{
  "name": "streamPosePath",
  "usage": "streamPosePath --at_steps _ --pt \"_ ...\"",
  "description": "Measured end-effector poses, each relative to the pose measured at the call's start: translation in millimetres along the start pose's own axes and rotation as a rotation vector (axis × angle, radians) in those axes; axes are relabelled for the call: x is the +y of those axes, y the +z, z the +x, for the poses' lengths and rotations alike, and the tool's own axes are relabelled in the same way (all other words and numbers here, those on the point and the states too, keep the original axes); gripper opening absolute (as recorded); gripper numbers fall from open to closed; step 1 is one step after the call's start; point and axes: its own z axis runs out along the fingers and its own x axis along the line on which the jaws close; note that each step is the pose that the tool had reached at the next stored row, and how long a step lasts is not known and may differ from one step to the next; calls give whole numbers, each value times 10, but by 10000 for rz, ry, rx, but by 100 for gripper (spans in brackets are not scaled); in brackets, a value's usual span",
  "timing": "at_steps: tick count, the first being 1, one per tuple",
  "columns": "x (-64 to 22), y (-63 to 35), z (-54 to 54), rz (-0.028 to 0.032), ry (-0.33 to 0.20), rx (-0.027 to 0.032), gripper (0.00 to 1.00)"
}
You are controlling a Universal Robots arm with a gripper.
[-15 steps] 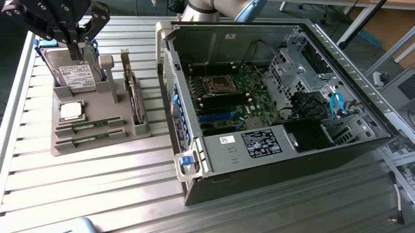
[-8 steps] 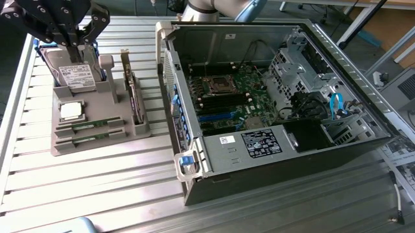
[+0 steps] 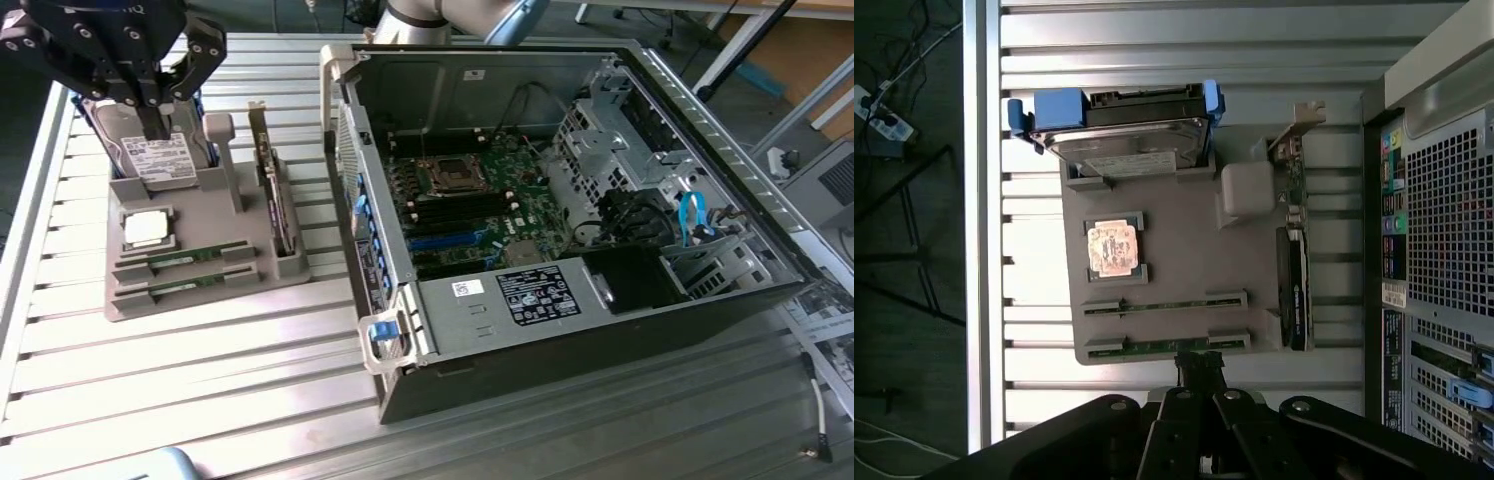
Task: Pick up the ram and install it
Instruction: 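Reach for the ram, then pick up the ram and move it above insertion slot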
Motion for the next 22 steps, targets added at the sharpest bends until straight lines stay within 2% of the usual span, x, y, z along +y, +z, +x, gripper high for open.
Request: streamPosePath --at_steps 4,19,22 --pt "-30 -2 0 0 0 0 11" --pt "-31 -2 0 0 -9 0 11" --pt "-32 -2 1 2 -222 11 11"
